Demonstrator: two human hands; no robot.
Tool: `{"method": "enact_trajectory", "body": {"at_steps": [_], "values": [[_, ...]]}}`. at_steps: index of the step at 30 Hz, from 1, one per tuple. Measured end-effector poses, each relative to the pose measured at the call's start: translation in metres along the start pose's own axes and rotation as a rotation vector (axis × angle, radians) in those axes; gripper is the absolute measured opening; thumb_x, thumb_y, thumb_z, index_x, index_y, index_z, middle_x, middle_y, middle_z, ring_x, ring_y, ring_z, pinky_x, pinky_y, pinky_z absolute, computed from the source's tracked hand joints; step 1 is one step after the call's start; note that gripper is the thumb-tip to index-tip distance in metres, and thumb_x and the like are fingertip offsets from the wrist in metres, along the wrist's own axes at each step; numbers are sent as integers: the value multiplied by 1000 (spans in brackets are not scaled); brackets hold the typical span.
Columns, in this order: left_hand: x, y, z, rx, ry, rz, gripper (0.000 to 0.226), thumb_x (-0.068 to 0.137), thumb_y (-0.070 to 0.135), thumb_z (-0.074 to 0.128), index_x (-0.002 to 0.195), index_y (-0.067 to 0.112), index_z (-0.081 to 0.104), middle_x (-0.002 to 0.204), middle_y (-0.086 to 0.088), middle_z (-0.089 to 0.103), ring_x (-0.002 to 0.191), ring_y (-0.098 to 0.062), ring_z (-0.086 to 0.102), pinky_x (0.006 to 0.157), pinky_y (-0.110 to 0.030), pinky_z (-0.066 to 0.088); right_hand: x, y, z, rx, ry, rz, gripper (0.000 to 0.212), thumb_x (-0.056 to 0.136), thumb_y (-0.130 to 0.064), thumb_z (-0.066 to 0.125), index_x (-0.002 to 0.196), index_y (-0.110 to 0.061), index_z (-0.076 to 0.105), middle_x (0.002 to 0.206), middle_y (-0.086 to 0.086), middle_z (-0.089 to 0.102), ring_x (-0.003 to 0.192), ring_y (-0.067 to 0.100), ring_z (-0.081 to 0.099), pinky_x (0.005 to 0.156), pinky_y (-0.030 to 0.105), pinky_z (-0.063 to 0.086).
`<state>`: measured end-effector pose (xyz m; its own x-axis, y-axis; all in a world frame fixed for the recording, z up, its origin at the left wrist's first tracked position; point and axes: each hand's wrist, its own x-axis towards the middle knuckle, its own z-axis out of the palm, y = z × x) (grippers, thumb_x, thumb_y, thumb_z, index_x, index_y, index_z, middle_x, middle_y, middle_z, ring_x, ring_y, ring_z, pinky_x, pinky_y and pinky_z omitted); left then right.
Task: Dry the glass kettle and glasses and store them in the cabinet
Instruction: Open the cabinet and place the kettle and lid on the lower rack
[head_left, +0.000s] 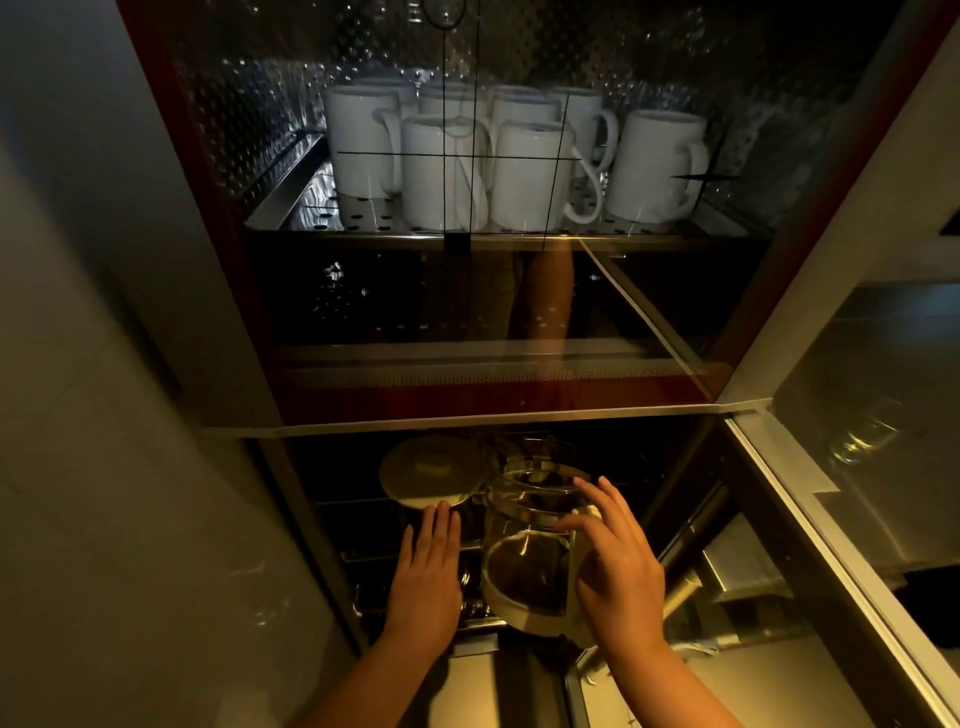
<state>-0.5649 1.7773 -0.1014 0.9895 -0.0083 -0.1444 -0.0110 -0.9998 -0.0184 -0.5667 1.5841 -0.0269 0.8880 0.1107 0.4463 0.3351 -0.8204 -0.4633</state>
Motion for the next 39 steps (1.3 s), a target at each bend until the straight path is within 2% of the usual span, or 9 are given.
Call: {"method": "enact_trajectory", "body": {"at_steps": [3, 9, 16, 22, 26, 29, 35, 39], "values": [[3, 0, -2, 3, -11, -1, 72, 101, 25, 31, 139, 10, -29, 146, -14, -36, 134, -29, -34, 110, -46, -18, 1, 0, -2, -11, -6, 8, 58, 50, 4, 83, 93, -31, 64, 136, -15, 44, 134, 19, 36, 76, 36, 53], [10, 0, -1, 18, -39, -4, 72, 101, 24, 30, 139, 10, -29, 148, -14, -34, 136, -29, -32, 113, -47, -15, 2, 1, -3, -14, -9, 28, 52, 53, -2, 82, 93, -30, 65, 136, -13, 44, 135, 19, 34, 79, 47, 54], [12, -1, 1, 44, -41, 10, 74, 100, 26, 32, 139, 10, -29, 147, -14, -35, 137, -30, -30, 115, -49, -11, 3, 2, -3, -7, -6, 10, 65, 50, 5, 84, 94, -35, 59, 138, -15, 44, 136, 16, 31, 74, 34, 53], [16, -5, 4, 89, -42, 6, 76, 100, 32, 32, 138, 8, -30, 147, -16, -33, 139, -32, -27, 114, -50, -11, 2, 0, -4, -9, 14, -11, 64, 50, 8, 82, 93, -33, 60, 137, -14, 44, 135, 19, 35, 74, 33, 52], [20, -6, 6, 82, -49, 1, 77, 99, 29, 35, 137, 7, -28, 150, -16, -29, 140, -32, -24, 114, -49, -11, 3, -1, -6, -3, 17, -24, 70, 49, 10, 81, 94, -37, 56, 136, -12, 48, 135, 18, 36, 77, 26, 45], [22, -3, 7, 101, -49, -5, 78, 99, 29, 35, 137, 5, -29, 151, -18, -28, 140, -33, -24, 112, -48, -13, 2, -1, -9, 10, 13, -23, 66, 50, 6, 83, 94, -36, 58, 137, -15, 44, 136, 16, 34, 82, 30, 46], [27, -2, 5, 167, -79, -11, 78, 99, 32, 35, 142, 1, -23, 152, -22, -24, 142, -36, -19, 115, -49, -7, 4, 0, -12, 3, 5, -5, 58, 52, -1, 87, 93, -32, 62, 135, -11, 49, 135, 19, 36, 78, 40, 54], [30, -2, 3, 183, -112, -17, 82, 98, 30, 40, 143, 0, -21, 153, -22, -23, 142, -36, -18, 115, -48, -7, 4, 1, -12, -9, 3, -7, 57, 51, 1, 87, 91, -31, 63, 135, -10, 50, 134, 19, 38, 74, 37, 55]]}}
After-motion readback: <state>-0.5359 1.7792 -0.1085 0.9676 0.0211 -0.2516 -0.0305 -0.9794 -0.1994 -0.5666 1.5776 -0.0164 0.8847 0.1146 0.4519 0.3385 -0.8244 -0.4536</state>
